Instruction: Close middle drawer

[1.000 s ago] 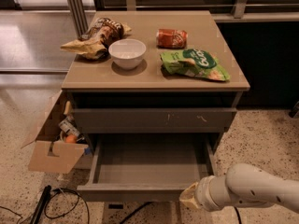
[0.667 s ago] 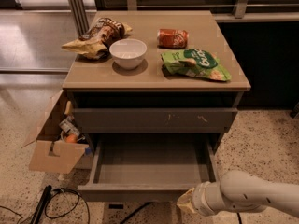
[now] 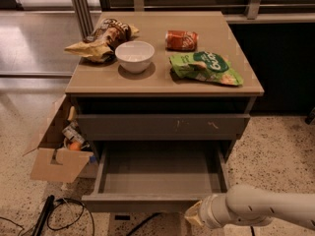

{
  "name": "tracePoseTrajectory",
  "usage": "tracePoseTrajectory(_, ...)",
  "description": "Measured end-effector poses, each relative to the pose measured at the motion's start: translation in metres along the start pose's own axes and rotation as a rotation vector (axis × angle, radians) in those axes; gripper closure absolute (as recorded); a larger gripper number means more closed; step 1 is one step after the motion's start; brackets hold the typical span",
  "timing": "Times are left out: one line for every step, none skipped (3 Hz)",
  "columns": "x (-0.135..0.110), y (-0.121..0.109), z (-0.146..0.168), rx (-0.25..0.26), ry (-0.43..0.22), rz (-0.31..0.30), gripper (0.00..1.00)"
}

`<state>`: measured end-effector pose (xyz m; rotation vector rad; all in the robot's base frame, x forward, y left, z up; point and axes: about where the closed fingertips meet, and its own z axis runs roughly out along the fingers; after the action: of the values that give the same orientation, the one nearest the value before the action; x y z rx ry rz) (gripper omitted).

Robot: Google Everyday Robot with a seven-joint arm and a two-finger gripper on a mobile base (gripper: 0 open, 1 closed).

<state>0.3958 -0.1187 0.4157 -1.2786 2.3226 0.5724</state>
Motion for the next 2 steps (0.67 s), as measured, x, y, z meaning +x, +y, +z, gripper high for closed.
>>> tracePoseTrajectory(0.0000,0.0000,0.0000,0.000,0.000,0.000,0.61)
tracePoseTrajectory(0.0000,0.0000,0.0001,0.000,0.000,0.000,0.37)
